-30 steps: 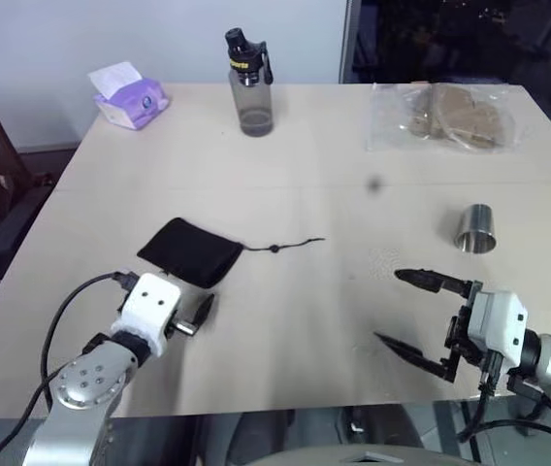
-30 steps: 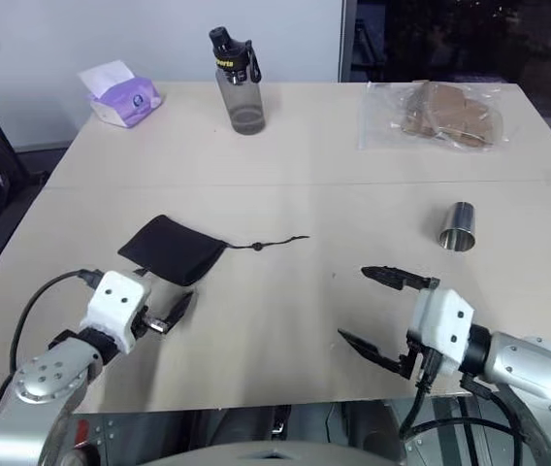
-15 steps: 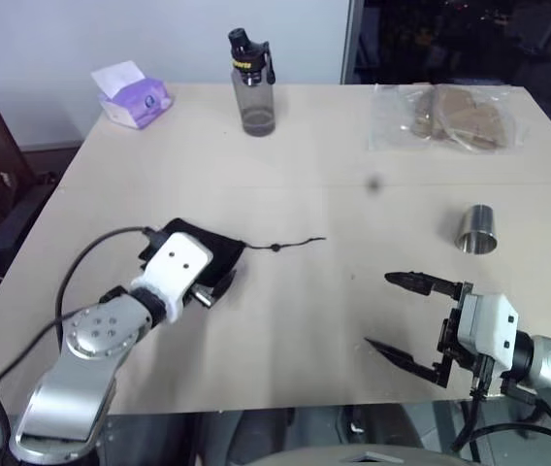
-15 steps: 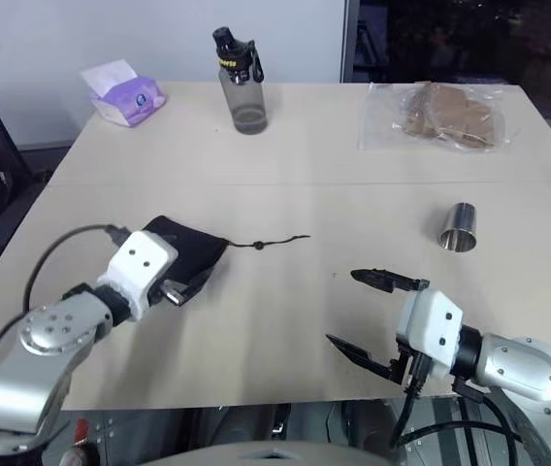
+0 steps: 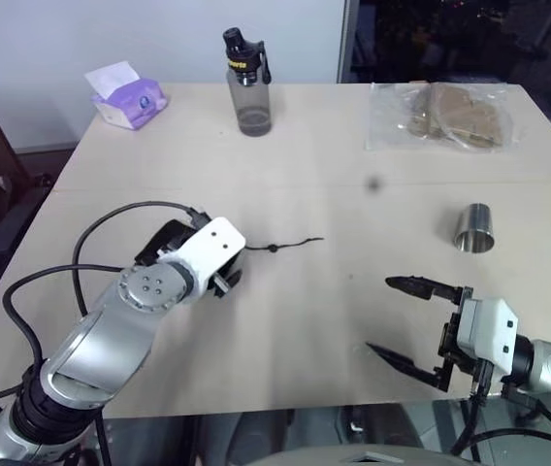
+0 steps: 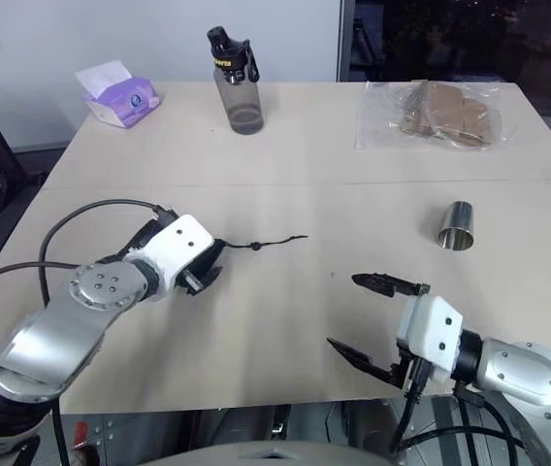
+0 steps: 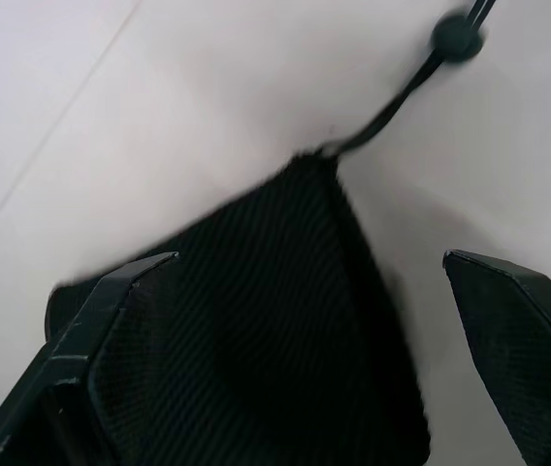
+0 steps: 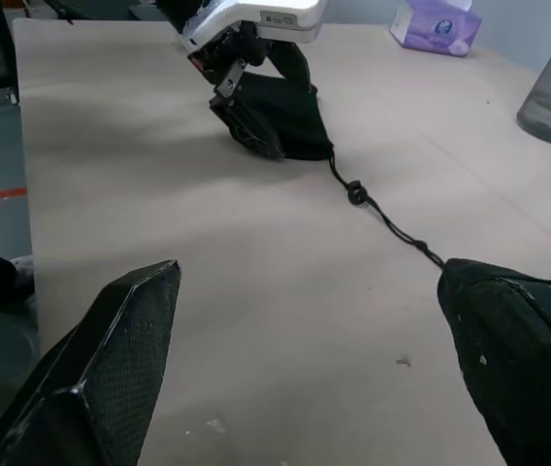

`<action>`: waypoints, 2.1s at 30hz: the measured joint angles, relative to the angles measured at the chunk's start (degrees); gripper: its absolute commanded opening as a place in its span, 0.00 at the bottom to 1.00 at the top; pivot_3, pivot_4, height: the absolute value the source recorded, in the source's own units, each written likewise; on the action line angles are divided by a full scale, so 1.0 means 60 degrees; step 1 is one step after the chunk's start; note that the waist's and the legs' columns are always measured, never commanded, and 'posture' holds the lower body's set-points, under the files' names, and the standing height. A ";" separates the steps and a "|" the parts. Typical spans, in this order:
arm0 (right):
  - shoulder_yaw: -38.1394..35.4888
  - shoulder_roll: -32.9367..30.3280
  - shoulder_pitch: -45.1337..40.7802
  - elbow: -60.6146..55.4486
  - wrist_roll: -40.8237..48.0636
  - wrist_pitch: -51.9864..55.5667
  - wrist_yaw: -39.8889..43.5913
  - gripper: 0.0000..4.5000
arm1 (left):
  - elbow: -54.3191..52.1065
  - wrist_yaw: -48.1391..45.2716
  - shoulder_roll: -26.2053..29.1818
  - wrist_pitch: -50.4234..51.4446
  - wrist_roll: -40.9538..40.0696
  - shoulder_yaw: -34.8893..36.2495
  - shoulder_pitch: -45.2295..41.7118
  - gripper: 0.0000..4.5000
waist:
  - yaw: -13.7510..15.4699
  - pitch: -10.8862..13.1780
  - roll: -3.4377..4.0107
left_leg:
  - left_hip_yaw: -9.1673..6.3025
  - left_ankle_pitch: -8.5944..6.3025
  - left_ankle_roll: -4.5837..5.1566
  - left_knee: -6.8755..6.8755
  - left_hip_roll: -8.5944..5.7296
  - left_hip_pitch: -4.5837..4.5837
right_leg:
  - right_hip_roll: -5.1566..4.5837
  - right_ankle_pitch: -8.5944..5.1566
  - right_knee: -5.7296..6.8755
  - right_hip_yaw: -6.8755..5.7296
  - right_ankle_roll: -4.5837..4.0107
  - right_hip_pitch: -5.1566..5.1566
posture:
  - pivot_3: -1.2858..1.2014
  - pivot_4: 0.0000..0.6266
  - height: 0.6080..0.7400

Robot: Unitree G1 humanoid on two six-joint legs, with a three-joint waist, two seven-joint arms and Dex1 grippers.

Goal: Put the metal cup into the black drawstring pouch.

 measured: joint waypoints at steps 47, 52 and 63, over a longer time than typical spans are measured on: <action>0.0140 -0.0230 -0.3780 0.4748 -0.4705 0.4031 -0.5078 0.81 | 0.7354 -0.4102 -0.2807 -0.6413 -0.1574 -0.0202 -0.4027 0.00 | -0.0044 0.0000 -0.0001 | 0.0105 0.0003 0.0005 0.0020 -0.0026 -0.0008 | -0.0002 0.0031 0.0037 0.0046 -0.0032 -0.0021 | 0.52 0.24 1.00; 0.0344 0.0021 -0.4181 0.5844 -0.5050 0.3511 -0.5224 0.26 | 0.7567 -0.4227 -0.3022 -0.6327 -0.1517 -0.0207 -0.4124 0.00 | -0.0073 0.0001 0.0000 | 0.0105 0.0003 0.0005 0.0020 -0.0017 -0.0010 | 0.0005 0.0031 0.0039 0.0048 -0.0031 -0.0024 | 0.52 0.24 1.00; 0.0251 0.0809 -0.4326 0.5761 -0.4871 0.2890 -0.5021 0.02 | 0.7770 -0.4456 -0.3487 -0.5019 -0.2077 -0.0041 -0.4691 0.00 | -0.0214 0.0002 0.0001 | 0.0083 0.0003 0.0005 0.0023 -0.0019 -0.0003 | 0.0006 0.0032 0.0066 0.0053 -0.0029 -0.0026 | 0.52 0.24 1.00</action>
